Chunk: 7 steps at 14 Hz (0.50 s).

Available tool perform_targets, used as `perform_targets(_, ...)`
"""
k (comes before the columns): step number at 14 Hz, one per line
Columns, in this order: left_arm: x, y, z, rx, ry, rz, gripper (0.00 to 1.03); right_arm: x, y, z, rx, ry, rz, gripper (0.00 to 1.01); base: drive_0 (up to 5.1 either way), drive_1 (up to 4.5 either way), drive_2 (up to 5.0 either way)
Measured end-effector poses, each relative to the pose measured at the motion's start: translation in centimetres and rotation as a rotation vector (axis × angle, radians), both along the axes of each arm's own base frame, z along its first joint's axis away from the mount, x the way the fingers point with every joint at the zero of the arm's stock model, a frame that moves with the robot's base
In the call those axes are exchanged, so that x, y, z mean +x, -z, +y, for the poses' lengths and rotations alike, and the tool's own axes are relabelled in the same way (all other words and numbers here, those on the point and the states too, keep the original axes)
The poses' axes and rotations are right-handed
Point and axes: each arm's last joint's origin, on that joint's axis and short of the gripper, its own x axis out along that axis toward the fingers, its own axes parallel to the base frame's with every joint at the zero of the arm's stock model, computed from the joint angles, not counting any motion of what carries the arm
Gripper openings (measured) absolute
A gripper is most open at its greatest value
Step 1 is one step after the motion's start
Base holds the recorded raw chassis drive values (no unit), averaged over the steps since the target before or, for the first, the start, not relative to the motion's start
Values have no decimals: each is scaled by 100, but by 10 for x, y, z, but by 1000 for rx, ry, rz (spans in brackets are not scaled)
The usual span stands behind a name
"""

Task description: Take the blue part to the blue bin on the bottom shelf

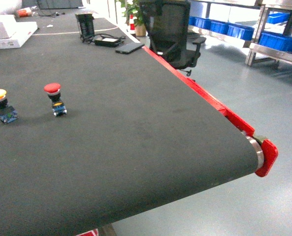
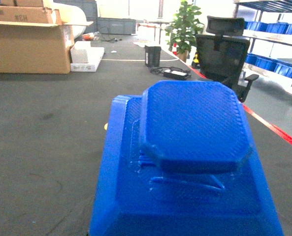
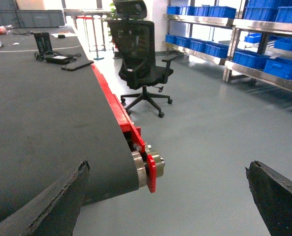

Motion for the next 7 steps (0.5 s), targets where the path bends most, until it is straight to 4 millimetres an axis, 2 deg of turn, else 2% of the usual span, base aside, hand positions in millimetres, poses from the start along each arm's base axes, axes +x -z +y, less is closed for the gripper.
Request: perform_targets(7,0,0,0,0,0,0,44,0,0,0,0,0,0,98,-162,-162,-162)
